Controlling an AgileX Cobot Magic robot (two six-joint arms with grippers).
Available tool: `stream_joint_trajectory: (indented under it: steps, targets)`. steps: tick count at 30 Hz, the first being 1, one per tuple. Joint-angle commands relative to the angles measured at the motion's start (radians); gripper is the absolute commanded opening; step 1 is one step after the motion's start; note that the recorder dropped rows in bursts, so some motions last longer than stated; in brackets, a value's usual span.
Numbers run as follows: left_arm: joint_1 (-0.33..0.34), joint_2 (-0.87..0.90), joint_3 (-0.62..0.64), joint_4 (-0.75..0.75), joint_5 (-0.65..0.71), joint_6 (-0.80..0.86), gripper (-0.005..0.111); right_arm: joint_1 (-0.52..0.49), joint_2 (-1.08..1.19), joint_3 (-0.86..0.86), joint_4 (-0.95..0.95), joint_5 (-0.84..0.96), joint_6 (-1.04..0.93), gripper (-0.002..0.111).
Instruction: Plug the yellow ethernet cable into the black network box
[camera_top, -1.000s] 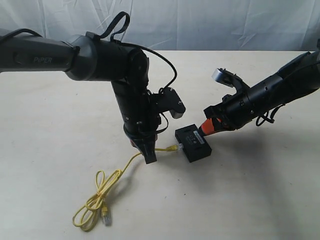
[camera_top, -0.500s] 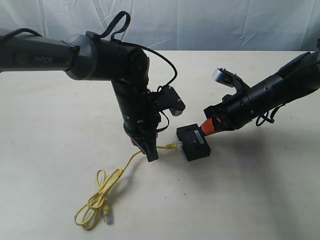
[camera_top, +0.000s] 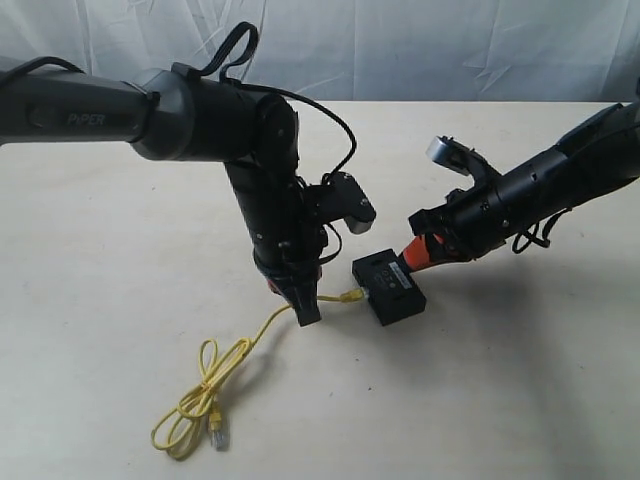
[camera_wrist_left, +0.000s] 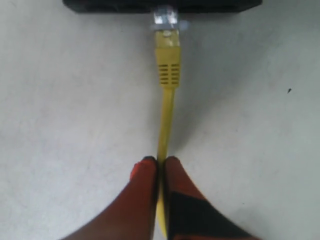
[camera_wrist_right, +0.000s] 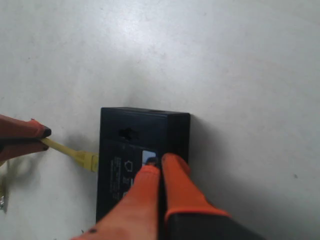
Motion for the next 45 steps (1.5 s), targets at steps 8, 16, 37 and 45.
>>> stream_joint_trajectory:
  steps: [8, 16, 37, 45]
  targets:
    - [-0.005, -0.001, -0.004, -0.050, -0.069, 0.015, 0.000, 0.001, 0.000, -0.002, 0.008, 0.072, 0.004, -0.001]
    - [-0.005, -0.001, -0.004, -0.074, -0.114, 0.015, 0.000, 0.034, 0.000, -0.002, 0.005, 0.065, 0.048, -0.001]
    - [-0.003, -0.001, -0.004, 0.011, -0.089, 0.015, 0.000, 0.030, -0.006, -0.002, -0.106, -0.008, 0.150, -0.001]
    - [-0.003, -0.001, -0.004, 0.011, -0.117, 0.015, 0.000, 0.063, -0.006, -0.002, -0.079, 0.014, 0.150, -0.001]
